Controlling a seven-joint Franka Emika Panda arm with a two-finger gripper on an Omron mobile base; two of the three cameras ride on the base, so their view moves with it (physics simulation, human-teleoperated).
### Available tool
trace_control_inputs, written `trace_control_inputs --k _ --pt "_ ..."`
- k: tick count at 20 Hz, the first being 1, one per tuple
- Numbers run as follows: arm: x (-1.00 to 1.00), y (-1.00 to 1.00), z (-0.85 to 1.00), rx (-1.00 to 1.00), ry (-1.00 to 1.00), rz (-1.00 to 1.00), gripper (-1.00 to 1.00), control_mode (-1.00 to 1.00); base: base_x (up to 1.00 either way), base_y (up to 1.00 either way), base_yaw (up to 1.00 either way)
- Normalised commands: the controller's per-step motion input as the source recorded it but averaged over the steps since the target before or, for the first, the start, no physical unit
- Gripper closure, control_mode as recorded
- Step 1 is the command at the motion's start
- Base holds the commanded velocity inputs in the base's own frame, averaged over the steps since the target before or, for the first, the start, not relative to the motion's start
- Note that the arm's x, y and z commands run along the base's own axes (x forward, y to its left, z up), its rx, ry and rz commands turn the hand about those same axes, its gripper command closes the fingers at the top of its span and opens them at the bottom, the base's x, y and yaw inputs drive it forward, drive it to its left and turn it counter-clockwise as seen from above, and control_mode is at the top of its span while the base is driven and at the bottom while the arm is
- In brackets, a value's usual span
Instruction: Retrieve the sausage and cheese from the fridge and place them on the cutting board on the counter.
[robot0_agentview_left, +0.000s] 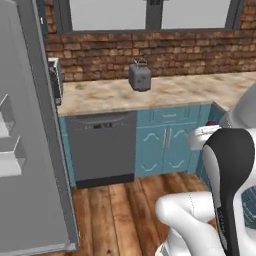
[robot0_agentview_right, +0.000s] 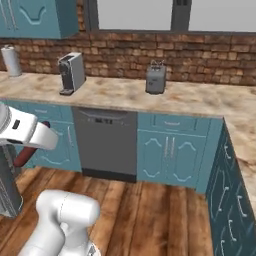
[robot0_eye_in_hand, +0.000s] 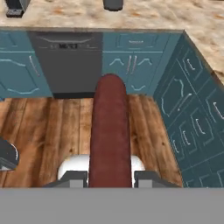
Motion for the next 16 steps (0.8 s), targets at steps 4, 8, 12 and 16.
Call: trace_control_inputs --k 4,8,12,16 --pt "0.00 0.00 0.00 0.00 0.00 0.00 1.00 1.00 1.00 -1.00 -0.20" --pt "0.00 0.00 0.00 0.00 0.00 0.00 1.00 1.00 1.00 -0.96 -0.19" --pt "0.00 0.00 0.00 0.00 0.00 0.00 1.00 1.00 0.60 -0.09 -0.61" --pt "0.00 0.00 0.00 0.00 0.00 0.00 1.00 1.00 0.02 0.00 -0.83"
